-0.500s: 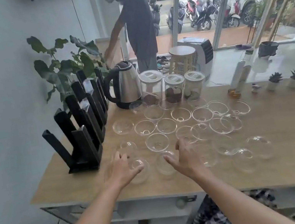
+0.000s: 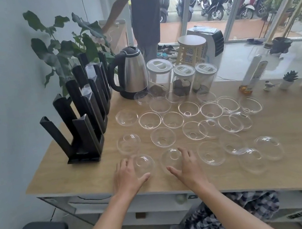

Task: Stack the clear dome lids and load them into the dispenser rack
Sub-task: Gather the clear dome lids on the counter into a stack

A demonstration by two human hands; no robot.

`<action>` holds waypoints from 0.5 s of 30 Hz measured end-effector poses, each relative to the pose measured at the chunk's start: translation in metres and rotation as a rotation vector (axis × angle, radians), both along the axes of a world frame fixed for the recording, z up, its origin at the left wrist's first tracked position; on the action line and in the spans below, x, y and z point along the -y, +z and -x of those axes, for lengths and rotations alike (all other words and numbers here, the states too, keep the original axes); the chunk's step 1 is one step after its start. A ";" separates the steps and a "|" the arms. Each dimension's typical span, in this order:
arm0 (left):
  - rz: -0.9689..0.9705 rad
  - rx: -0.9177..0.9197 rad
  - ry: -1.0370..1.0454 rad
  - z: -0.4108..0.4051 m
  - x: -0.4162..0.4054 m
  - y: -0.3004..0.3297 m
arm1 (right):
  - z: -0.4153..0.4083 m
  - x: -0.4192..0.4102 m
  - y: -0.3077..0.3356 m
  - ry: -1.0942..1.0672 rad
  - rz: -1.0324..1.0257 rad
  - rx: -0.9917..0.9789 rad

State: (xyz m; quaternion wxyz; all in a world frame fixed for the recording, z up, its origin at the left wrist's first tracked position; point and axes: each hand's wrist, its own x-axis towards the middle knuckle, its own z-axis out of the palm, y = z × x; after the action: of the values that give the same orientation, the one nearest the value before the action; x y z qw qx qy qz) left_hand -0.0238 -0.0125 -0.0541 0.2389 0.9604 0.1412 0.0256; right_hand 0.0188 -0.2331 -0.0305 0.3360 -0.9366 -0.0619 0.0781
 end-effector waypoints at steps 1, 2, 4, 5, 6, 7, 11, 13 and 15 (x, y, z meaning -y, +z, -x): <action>0.024 0.014 0.001 0.001 0.001 0.000 | 0.003 0.002 0.000 -0.004 -0.020 0.010; 0.055 0.025 0.000 0.001 0.001 -0.002 | 0.006 0.004 0.000 -0.010 -0.042 0.017; 0.122 0.048 -0.001 0.002 0.003 -0.003 | 0.013 0.009 -0.001 -0.024 -0.085 0.030; 0.155 0.058 -0.004 0.002 0.004 -0.002 | 0.016 0.012 -0.001 -0.034 -0.111 0.041; 0.181 0.067 -0.009 0.001 0.005 -0.001 | 0.019 0.014 -0.001 -0.048 -0.130 0.056; 0.198 0.068 -0.020 0.001 0.007 0.001 | 0.021 0.017 -0.001 -0.064 -0.144 0.074; 0.199 0.085 -0.081 -0.005 0.020 0.006 | 0.026 0.033 -0.002 -0.129 -0.190 0.117; 0.197 0.076 -0.106 -0.007 0.026 0.005 | 0.028 0.041 -0.002 -0.153 -0.218 0.133; 0.195 0.052 -0.114 -0.010 0.032 0.003 | 0.028 0.047 0.000 -0.178 -0.246 0.147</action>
State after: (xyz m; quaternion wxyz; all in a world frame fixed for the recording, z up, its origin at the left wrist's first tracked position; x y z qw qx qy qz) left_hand -0.0135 -0.0448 -0.0512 0.3360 0.9380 0.0817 0.0229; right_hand -0.0096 -0.2805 -0.0308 0.4484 -0.8933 -0.0121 -0.0289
